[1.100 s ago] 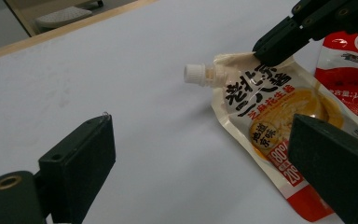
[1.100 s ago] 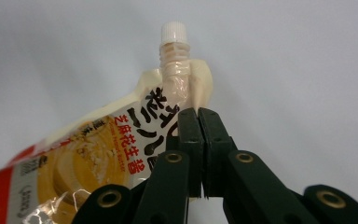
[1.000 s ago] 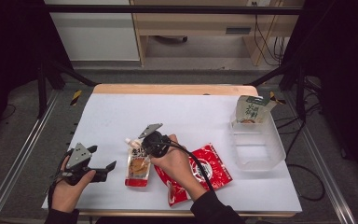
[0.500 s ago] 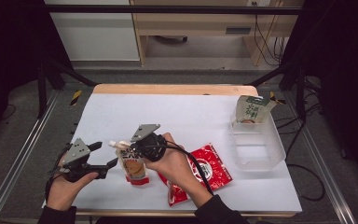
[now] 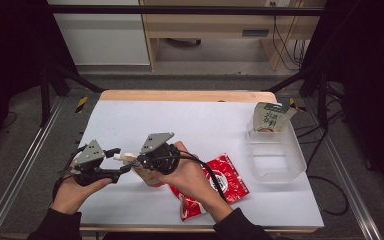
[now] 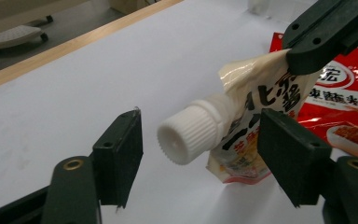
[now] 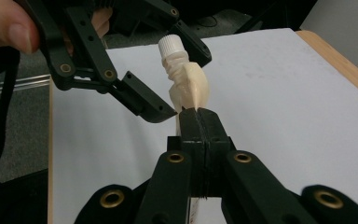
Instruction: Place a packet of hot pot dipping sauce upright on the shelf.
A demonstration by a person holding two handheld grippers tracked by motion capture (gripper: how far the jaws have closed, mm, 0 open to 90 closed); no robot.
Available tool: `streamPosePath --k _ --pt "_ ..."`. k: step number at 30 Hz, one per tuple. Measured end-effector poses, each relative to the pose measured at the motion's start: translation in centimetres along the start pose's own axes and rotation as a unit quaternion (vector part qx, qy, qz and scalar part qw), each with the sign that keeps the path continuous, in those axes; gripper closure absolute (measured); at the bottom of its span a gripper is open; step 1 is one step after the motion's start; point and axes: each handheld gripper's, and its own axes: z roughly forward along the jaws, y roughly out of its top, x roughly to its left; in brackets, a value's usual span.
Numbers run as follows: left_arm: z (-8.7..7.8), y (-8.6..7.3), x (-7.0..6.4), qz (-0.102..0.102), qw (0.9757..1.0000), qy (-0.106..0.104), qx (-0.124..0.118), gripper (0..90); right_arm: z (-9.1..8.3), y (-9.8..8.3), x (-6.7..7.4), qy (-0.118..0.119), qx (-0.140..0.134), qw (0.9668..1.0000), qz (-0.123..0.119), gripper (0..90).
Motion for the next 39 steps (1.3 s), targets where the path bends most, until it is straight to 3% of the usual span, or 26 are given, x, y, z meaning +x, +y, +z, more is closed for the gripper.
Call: streamPosePath --k 10,17,24,30,39 --pt "0.3 0.7 -0.1 0.010 0.9996 -0.025 -0.002 49.0 -0.6 -0.1 -0.2 0.006 -0.013 0.9999 0.006 90.0" --pt "-0.2 1.0 -0.5 0.010 0.9988 -0.047 -0.007 70.3 -0.9 -0.3 -0.4 0.001 -0.012 0.9999 0.007 90.0" --pt "-0.6 2.5 -0.9 0.021 0.9983 -0.054 0.000 72.3 -1.7 -0.4 -0.5 -0.006 -0.021 0.9997 0.008 90.0" --pt "-0.4 3.9 -1.2 0.029 0.9983 -0.051 0.004 72.4 -2.8 -0.2 -0.4 -0.028 -0.021 0.9994 0.004 90.0" --pt "0.2 5.6 -1.7 0.039 0.9977 -0.056 0.008 72.4 -4.1 -0.5 -0.6 -0.049 -0.026 0.9982 0.022 90.0"
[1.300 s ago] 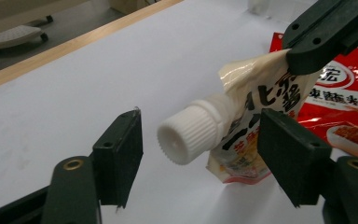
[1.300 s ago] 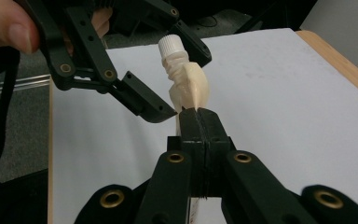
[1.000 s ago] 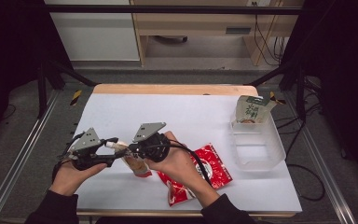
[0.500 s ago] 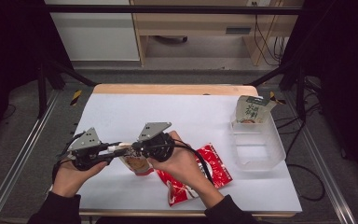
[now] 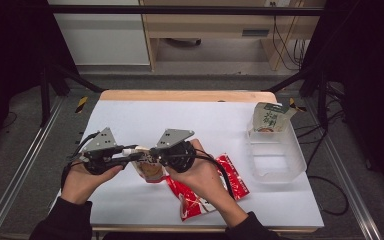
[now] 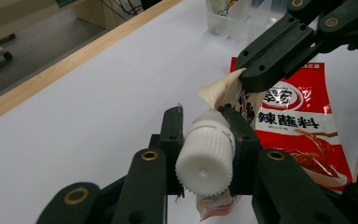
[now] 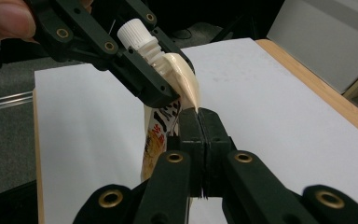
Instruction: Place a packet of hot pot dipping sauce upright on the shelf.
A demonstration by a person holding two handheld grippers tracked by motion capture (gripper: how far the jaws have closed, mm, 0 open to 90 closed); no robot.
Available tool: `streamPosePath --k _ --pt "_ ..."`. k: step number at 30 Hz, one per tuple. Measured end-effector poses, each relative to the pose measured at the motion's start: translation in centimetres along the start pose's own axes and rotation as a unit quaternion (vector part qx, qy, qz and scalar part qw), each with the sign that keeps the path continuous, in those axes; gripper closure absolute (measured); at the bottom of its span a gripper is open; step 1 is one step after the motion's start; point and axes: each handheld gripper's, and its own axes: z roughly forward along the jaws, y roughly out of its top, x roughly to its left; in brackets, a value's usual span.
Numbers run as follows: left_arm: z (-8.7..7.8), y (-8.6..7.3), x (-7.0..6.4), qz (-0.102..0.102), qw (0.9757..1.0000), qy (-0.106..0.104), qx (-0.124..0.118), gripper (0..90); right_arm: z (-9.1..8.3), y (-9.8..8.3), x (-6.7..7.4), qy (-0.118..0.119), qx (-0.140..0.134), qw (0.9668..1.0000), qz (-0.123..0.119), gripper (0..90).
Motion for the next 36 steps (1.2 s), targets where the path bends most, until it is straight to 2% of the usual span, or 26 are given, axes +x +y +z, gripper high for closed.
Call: streamPosePath --k 4,8,12,17,19,22,24,26,27,28,30,32,34,36 --pt "0.3 0.1 -0.1 0.002 1.0000 -0.006 0.006 72.5 -0.1 -0.3 -0.2 -0.001 0.003 1.0000 0.005 90.0" --pt "0.4 0.4 -0.4 0.013 0.9998 -0.007 0.014 72.7 -0.1 -0.5 -0.3 0.005 0.009 1.0000 0.001 89.5" --pt "0.4 0.7 -0.7 0.023 0.9994 -0.010 0.021 72.8 -0.4 -0.3 -0.4 0.012 0.026 0.9994 -0.018 86.8" --pt "0.6 1.1 -1.0 0.039 0.9986 -0.009 0.035 72.9 -1.0 0.5 -0.7 0.007 0.059 0.9971 -0.048 75.1" --pt "0.8 1.1 -1.0 0.043 0.9983 -0.010 0.039 72.9 -1.3 1.0 -0.9 -0.002 0.078 0.9947 -0.067 67.9" --pt "0.9 1.2 -1.1 0.046 0.9981 -0.010 0.041 72.9 -1.6 1.7 -1.3 -0.002 0.106 0.9900 -0.093 57.6" --pt "0.9 1.4 -1.2 0.051 0.9978 -0.011 0.041 72.9 -1.7 2.0 -1.5 0.000 0.125 0.9857 -0.113 51.4" --pt "1.0 1.6 -1.3 0.055 0.9976 -0.013 0.041 72.8 -1.7 2.3 -1.6 0.006 0.141 0.9831 -0.117 44.5" --pt "1.0 1.6 -1.3 0.055 0.9975 -0.013 0.041 72.8 -1.7 2.5 -1.6 0.006 0.148 0.9806 -0.128 41.8" --pt "1.0 1.8 -1.4 0.057 0.9974 -0.014 0.042 72.8 -1.8 2.6 -1.7 0.006 0.152 0.9794 -0.133 39.7" --pt "1.1 1.9 -1.5 0.059 0.9973 -0.014 0.042 72.8 -1.8 2.9 -1.8 0.009 0.165 0.9744 -0.153 36.1" --pt "1.1 2.1 -1.6 0.062 0.9972 -0.016 0.040 72.8 -1.9 3.2 -2.0 0.011 0.173 0.9717 -0.160 32.9" --pt "1.1 2.2 -1.7 0.064 0.9970 -0.018 0.039 72.8 -1.9 3.4 -2.1 0.013 0.178 0.9710 -0.159 29.9" --pt "1.2 2.3 -1.8 0.066 0.9968 -0.020 0.039 72.8 -1.7 3.5 -2.2 0.019 0.187 0.9688 -0.162 26.6"
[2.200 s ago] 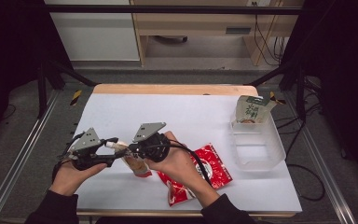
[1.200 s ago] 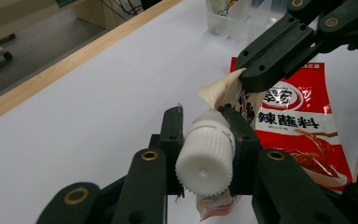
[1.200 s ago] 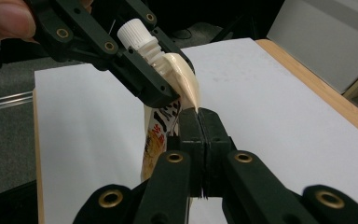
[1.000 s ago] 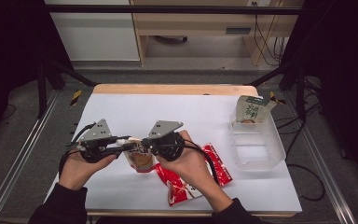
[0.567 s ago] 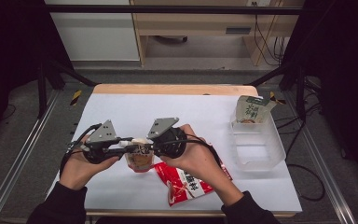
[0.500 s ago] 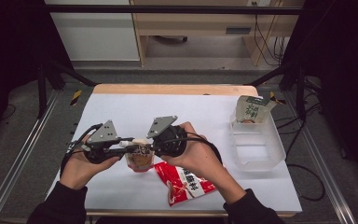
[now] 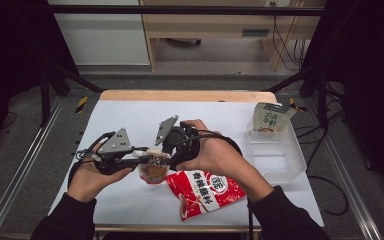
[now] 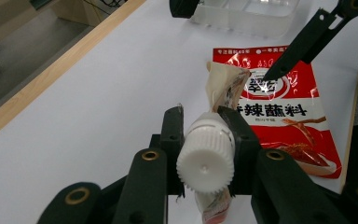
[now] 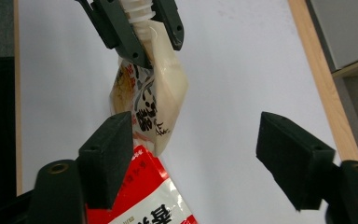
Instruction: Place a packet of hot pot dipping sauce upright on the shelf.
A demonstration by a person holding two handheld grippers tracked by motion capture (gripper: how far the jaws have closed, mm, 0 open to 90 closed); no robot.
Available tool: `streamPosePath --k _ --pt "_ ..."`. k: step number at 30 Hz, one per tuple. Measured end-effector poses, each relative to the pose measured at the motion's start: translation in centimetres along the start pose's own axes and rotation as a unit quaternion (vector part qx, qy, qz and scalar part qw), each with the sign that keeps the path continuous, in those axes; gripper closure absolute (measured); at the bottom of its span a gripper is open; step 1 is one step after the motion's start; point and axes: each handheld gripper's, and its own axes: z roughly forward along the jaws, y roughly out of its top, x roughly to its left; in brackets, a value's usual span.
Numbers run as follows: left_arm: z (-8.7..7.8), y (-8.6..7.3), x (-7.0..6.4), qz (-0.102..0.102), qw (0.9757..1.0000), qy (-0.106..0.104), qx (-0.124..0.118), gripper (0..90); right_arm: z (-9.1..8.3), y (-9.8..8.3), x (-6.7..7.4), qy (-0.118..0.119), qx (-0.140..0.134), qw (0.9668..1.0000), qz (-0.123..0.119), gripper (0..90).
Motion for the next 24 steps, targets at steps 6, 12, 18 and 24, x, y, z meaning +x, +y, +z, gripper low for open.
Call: streamPosePath --k 6,12,18,24 --pt "0.2 0.3 -0.3 0.007 1.0000 -0.006 0.003 72.9 0.7 0.2 0.1 0.038 0.029 0.9989 -0.002 20.8" --pt "0.4 0.4 -0.6 0.010 0.9999 -0.009 0.000 72.8 1.2 0.4 0.1 0.052 0.039 0.9979 -0.007 44.0" --pt "0.5 0.4 -0.7 0.010 0.9999 -0.009 0.000 72.8 1.5 0.4 0.3 0.052 0.044 0.9977 -0.008 68.0" --pt "0.6 0.3 -0.6 0.003 0.9999 -0.009 -0.009 72.8 1.5 0.6 0.4 0.061 0.049 0.9969 0.000 81.0"
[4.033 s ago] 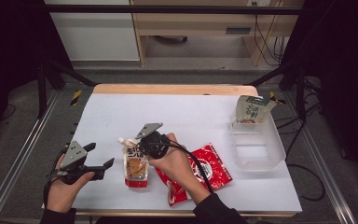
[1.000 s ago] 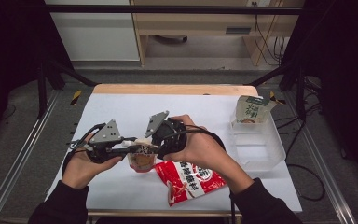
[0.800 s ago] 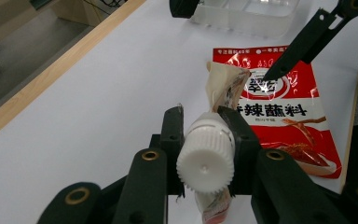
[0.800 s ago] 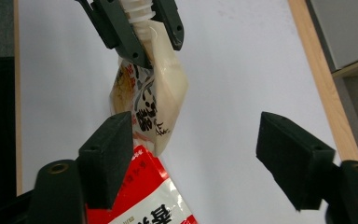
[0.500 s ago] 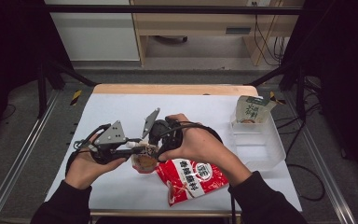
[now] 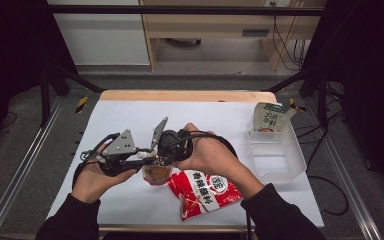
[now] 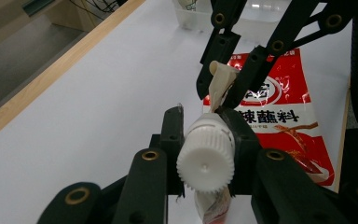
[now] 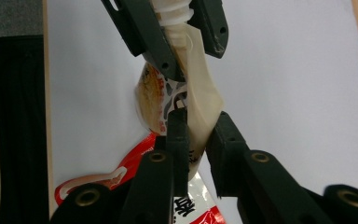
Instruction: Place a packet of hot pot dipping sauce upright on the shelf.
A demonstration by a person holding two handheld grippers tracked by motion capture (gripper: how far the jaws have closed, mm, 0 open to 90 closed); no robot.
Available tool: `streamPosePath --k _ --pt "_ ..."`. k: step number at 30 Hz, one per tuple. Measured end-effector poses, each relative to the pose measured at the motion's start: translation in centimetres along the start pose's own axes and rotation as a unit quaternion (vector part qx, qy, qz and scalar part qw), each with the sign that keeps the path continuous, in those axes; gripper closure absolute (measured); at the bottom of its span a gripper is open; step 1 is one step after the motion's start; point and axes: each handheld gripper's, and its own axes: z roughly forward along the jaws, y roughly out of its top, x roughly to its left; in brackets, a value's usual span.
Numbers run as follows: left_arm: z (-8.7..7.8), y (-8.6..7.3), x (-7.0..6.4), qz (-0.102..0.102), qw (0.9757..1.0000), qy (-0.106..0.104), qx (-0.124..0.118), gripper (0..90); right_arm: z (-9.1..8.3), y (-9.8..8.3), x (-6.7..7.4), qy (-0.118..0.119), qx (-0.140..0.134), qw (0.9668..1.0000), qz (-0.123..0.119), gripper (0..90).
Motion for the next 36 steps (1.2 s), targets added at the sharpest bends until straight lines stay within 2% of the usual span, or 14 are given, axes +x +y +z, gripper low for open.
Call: streamPosePath --k 4,8,9,11,15,17,25,33,36 --pt "0.0 -0.2 0.2 -0.006 1.0000 0.004 -0.004 72.7 0.0 0.2 -0.1 -0.001 0.003 1.0000 0.006 86.4" --pt "-0.4 -0.5 0.4 -0.018 0.9994 0.008 -0.028 71.7 -0.4 0.5 -0.3 -0.019 -0.008 0.9997 0.014 88.1" --pt "-0.5 -0.5 0.5 -0.021 0.9991 0.013 -0.035 69.3 -0.6 0.7 -0.4 -0.025 -0.008 0.9995 0.016 88.2" --pt "-0.8 -0.7 0.6 -0.029 0.9983 0.026 -0.044 55.7 -0.8 0.8 -0.7 -0.025 -0.008 0.9995 0.019 88.3" --pt "-1.2 -1.2 0.8 -0.037 0.9967 0.043 -0.059 39.2 -1.2 0.8 -1.4 -0.034 -0.008 0.9991 0.025 88.3" --pt "-1.3 -1.7 0.8 -0.040 0.9963 0.050 -0.057 33.4 -1.4 0.7 -1.9 -0.037 -0.008 0.9989 0.028 88.3" --pt "-0.8 -3.6 0.8 -0.060 0.9951 0.063 -0.047 21.3 -2.1 -0.2 -3.3 -0.046 -0.005 0.9980 0.043 88.2" --pt "-0.5 -5.1 0.8 -0.072 0.9941 0.074 -0.032 16.7 -2.9 -1.8 -4.5 -0.059 -0.004 0.9963 0.062 88.3" --pt "-0.4 -5.6 0.8 -0.072 0.9934 0.085 -0.027 15.4 -3.2 -2.4 -4.9 -0.062 -0.002 0.9957 0.069 88.3"
